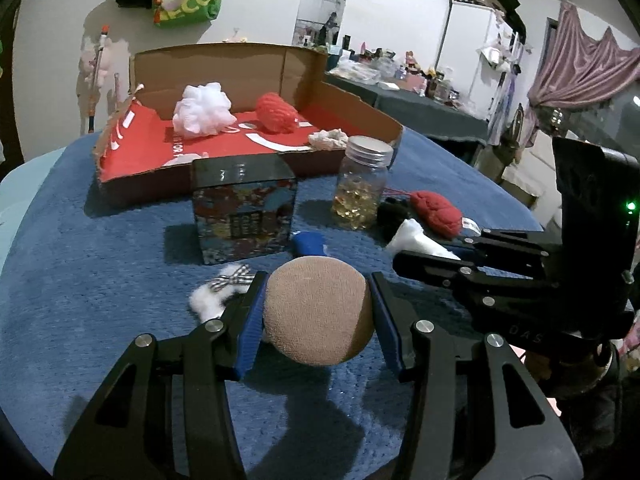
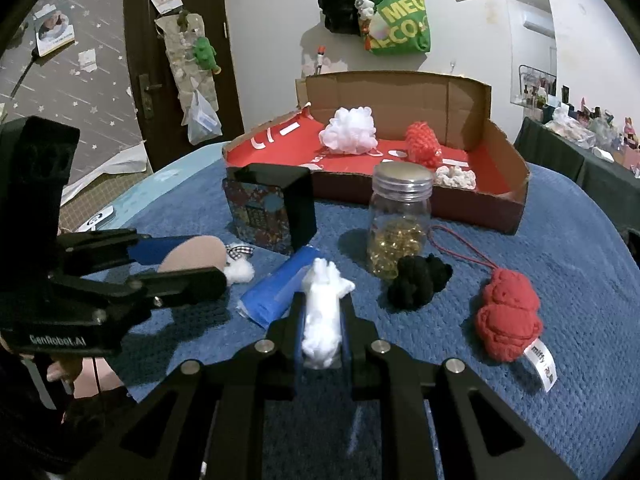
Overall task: Organize soft objects
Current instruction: 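Carry the sponge disc and cotton puff with both grippers into the red box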
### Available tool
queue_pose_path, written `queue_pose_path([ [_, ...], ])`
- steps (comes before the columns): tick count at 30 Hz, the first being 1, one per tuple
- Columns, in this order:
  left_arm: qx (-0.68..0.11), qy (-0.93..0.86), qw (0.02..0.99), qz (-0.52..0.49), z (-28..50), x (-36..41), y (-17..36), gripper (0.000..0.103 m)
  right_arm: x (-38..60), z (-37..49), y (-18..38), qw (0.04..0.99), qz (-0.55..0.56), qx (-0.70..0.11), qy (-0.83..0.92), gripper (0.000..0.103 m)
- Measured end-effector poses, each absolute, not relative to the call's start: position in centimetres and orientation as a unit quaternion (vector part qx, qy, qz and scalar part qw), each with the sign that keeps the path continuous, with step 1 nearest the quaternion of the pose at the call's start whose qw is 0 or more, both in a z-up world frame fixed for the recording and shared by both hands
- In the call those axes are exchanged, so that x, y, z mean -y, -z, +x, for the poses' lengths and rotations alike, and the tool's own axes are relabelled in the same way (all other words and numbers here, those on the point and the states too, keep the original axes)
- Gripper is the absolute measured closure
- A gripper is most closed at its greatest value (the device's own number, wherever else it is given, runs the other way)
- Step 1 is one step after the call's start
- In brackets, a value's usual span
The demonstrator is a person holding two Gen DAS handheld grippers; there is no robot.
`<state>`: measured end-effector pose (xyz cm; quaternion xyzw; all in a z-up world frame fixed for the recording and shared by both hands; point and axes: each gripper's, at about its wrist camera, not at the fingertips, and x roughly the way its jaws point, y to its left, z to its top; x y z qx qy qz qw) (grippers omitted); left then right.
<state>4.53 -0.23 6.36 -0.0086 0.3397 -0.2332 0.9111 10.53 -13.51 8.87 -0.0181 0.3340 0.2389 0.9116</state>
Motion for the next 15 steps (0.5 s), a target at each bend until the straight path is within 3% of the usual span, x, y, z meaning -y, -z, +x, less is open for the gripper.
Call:
queue_pose_path([
  [15, -0.348, 0.219, 0.911, -0.006, 4.9, -0.3, -6.2, 0.056, 15.0, 10.6, -9.3, 0.916, -0.015, -0.332, -0.226, 0.087],
])
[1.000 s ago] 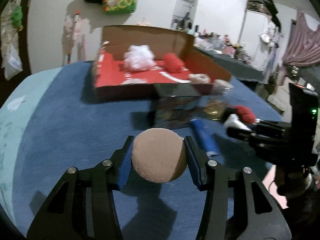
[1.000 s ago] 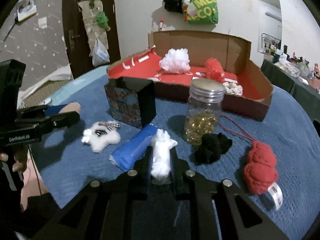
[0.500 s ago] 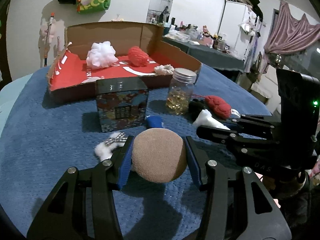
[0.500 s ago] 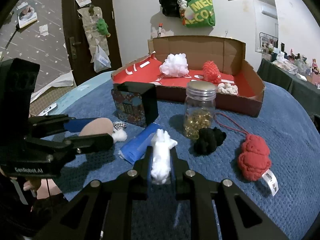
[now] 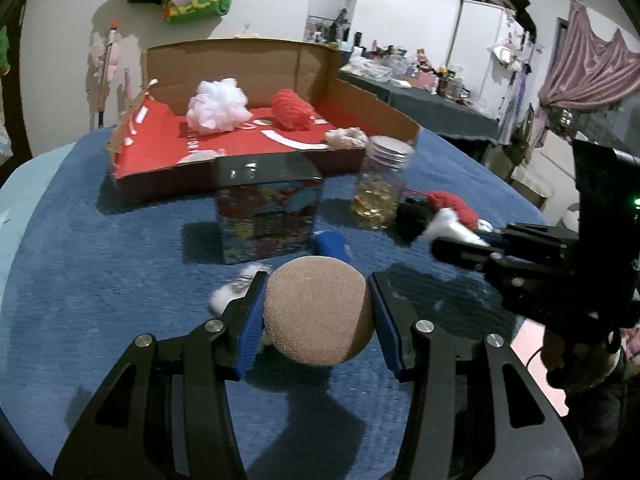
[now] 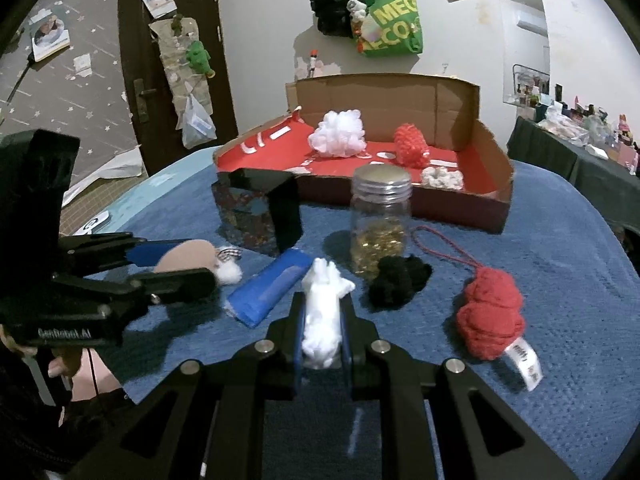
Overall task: Organize soft objects
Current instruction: 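Carry the sponge disc and cotton puff with both grippers into the red box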
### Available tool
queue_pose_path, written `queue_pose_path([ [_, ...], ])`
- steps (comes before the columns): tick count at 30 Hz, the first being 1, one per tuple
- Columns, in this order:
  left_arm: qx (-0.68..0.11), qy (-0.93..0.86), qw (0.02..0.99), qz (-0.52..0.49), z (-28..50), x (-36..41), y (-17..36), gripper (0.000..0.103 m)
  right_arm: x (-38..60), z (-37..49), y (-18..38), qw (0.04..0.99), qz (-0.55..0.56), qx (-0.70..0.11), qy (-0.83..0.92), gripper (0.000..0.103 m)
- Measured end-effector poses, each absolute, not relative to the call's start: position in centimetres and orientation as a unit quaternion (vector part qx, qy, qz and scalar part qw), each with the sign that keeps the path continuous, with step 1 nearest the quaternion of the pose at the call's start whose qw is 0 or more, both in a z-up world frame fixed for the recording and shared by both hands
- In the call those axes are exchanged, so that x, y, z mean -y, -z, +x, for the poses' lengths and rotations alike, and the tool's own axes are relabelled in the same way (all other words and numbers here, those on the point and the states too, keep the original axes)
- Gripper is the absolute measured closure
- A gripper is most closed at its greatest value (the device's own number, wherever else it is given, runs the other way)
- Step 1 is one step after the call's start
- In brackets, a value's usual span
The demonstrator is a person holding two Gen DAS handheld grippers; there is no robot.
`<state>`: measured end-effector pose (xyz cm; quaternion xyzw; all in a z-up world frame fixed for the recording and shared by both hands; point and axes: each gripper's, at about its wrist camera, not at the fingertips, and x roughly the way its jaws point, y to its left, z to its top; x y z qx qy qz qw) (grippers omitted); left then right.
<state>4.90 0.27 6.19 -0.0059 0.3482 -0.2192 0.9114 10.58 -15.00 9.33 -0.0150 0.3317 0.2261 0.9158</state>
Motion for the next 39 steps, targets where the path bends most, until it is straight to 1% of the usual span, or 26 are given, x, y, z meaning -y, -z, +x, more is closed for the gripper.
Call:
queue_pose_path([
  [13, -0.385, 0.171, 0.907, -0.008, 8.6, -5.2, -6.4, 0.056, 19.3, 14.6, -10.8, 0.922, -0.022, -0.348, -0.170, 0.087],
  [22, -0.410, 0.156, 0.899, -0.007, 13.0, -7.5, -6.3, 0.056, 20.1, 18.7, -10.4, 0.911, -0.039, -0.376, -0.164, 0.087],
  [31, -0.400, 0.179, 0.899, -0.003, 15.9, -7.8, -8.3, 0.056, 19.6, 21.9, -11.6, 0.901, -0.030, -0.382, -0.202, 0.087],
  [39, -0.399, 0.231, 0.887, 0.013, 19.9, -5.4, -10.2, 0.056, 17.8, 25.8, -12.4, 0.883, -0.034, -0.398, -0.245, 0.087],
])
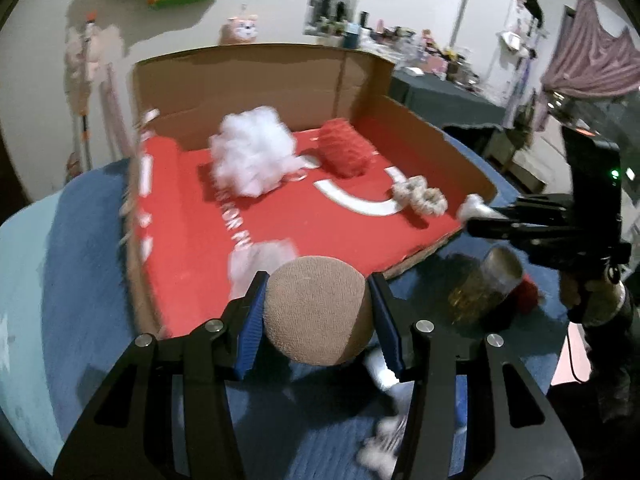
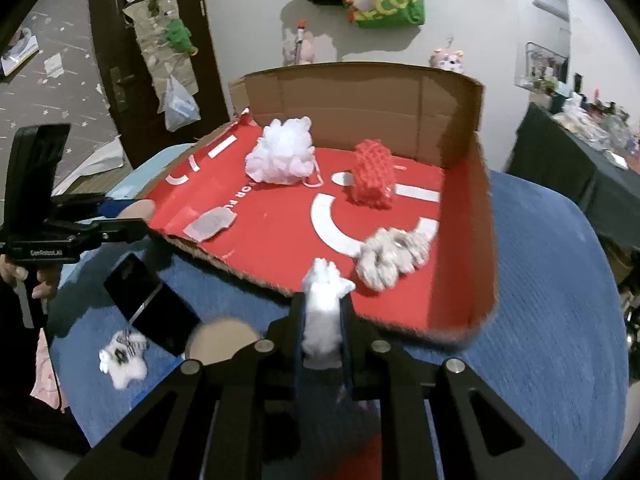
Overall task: Organize soft objects
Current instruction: 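Carry the sponge disc and cotton puff with both grippers into the red box, then open both grippers to drop the disc and cotton puff in the box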
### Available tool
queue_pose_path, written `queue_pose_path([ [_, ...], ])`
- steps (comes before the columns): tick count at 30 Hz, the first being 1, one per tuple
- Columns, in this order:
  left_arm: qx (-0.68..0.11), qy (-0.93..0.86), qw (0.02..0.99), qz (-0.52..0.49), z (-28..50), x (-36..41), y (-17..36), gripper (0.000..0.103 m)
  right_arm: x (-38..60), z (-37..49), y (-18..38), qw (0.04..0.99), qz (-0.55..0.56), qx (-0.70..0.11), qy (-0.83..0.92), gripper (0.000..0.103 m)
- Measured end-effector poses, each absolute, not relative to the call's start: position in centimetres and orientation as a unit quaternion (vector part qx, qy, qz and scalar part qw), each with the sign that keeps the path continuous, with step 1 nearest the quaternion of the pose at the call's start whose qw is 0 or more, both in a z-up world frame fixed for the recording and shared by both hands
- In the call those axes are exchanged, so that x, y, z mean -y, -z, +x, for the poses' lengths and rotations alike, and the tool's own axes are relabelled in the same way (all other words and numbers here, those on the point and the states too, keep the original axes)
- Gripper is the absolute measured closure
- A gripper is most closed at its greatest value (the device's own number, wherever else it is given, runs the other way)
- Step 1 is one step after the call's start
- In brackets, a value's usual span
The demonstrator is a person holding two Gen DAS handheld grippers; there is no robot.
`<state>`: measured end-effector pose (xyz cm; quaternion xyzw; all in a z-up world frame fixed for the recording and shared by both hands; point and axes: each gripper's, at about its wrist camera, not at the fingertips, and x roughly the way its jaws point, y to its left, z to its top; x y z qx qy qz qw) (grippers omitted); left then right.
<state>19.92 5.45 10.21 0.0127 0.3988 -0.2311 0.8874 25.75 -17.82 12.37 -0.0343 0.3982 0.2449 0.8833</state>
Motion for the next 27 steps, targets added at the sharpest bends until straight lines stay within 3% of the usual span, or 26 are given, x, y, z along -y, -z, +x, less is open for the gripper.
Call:
queue_pose_path([
  [10, -0.438, 0.296, 0.848, 0.045, 25.6, -0.1, -9.8, 0.056, 14.6, 31.2, -12.2, 0.853, -0.059, -0.433, -0.286, 0.087],
  [27, -0.496, 0.307, 0.810, 0.066, 30.1, 2.3, -6.3, 0.054, 12.4, 35.1, -9.4, 0.819, -0.098, -0.479, -0.299, 0.085],
])
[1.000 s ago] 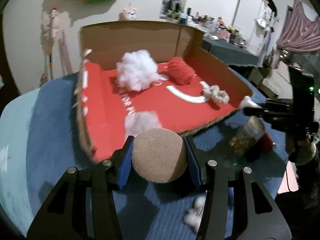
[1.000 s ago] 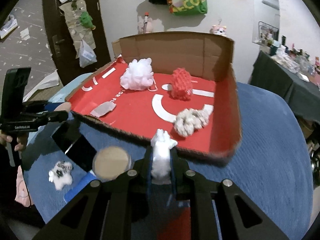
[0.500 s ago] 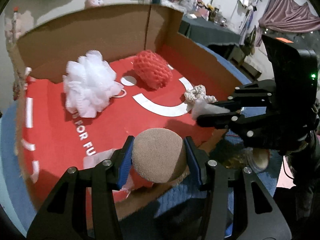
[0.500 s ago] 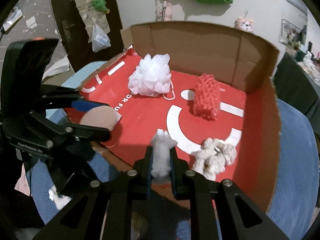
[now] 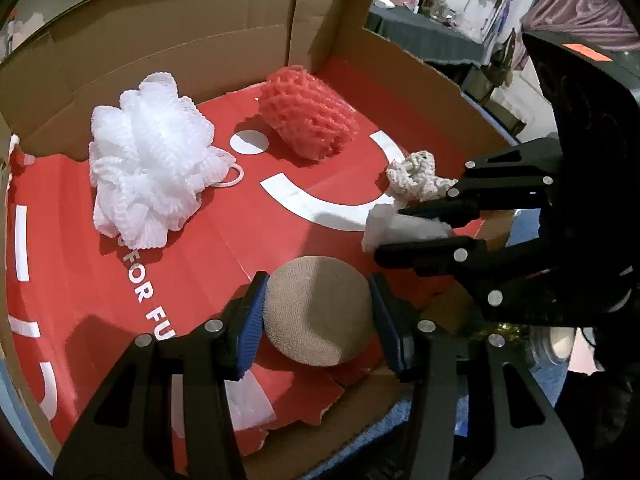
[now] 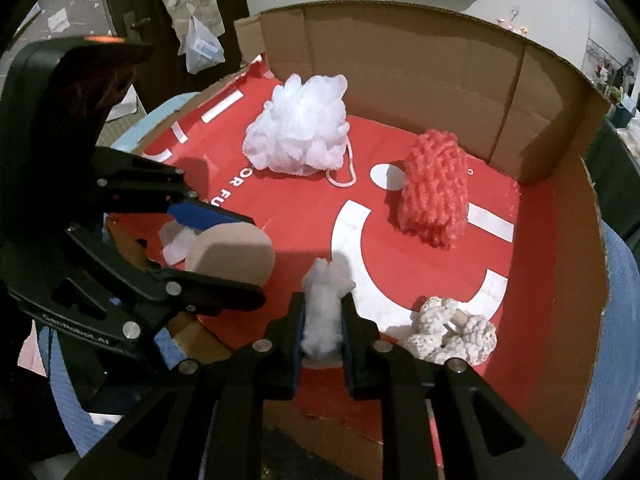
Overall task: Organize soft objects
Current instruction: 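Open both grippers to drop the disc and cotton puff in the box, then withdraw both grippers from the box back toward the remaining items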
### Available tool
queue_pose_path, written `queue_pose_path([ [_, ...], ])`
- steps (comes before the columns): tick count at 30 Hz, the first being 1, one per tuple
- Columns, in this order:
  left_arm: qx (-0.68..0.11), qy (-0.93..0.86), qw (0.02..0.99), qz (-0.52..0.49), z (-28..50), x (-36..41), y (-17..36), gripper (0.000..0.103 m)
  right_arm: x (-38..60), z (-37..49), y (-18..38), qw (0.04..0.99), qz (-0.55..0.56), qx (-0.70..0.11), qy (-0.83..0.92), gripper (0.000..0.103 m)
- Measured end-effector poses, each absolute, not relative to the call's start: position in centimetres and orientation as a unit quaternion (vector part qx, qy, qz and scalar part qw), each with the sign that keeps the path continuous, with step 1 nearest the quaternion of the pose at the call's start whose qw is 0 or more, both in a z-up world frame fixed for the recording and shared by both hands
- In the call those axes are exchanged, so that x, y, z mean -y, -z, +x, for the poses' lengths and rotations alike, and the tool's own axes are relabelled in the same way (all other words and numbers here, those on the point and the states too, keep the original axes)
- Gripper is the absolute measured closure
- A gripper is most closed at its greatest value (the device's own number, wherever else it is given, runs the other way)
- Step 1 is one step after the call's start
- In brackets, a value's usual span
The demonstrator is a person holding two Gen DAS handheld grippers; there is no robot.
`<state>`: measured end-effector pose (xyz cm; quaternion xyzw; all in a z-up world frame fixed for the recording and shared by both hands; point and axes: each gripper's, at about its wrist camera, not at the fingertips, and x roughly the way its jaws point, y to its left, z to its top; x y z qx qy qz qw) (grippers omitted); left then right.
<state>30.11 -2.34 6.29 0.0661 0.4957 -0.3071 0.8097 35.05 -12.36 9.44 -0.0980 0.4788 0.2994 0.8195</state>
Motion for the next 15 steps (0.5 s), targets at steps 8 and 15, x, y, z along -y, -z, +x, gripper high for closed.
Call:
queue_pose_path([
  [8, -0.497, 0.299, 0.810, 0.086, 30.54, 2.85, -5.70, 0.052, 11.85, 35.34, -8.74, 0.817, -0.113, -0.483, -0.294, 0.079],
  [15, -0.489, 0.303, 0.813, 0.084, 30.53, 2.63, -5.90, 0.043, 11.53, 35.39, -8.94, 0.821, -0.124, -0.475, -0.291, 0.062],
])
